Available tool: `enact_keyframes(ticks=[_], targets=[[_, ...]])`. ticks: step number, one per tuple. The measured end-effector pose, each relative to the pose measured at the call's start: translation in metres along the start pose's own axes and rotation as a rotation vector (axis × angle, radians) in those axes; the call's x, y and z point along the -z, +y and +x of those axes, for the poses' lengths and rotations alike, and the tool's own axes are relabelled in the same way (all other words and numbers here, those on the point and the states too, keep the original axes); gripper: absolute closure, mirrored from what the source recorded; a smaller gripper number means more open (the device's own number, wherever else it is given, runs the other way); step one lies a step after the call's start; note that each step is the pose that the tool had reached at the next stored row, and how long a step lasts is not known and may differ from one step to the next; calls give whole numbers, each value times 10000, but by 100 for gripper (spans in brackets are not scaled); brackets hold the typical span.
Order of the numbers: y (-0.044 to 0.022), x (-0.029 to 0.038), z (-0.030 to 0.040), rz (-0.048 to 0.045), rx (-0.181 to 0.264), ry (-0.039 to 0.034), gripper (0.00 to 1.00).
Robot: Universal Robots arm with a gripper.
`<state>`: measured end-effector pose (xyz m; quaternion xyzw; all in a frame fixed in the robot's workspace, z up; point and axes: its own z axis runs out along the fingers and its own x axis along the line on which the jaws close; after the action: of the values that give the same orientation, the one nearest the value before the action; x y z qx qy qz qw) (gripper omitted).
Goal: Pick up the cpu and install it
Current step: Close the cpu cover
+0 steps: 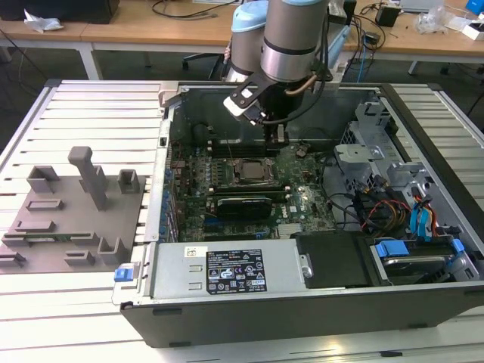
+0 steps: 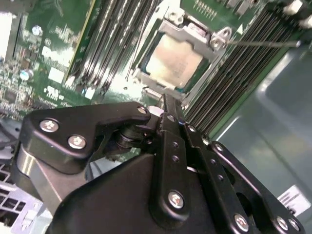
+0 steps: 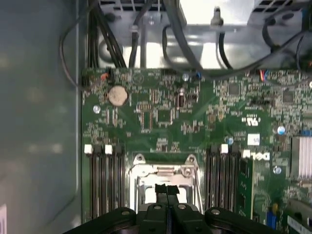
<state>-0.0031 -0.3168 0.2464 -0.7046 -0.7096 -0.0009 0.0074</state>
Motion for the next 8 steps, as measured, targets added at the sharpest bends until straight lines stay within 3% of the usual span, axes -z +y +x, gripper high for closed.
enact_keyframes(ticks=[3, 8], targets=[[-89, -44, -1, 0, 1, 0, 89], [-156, -125, -23, 0, 0, 0, 89]])
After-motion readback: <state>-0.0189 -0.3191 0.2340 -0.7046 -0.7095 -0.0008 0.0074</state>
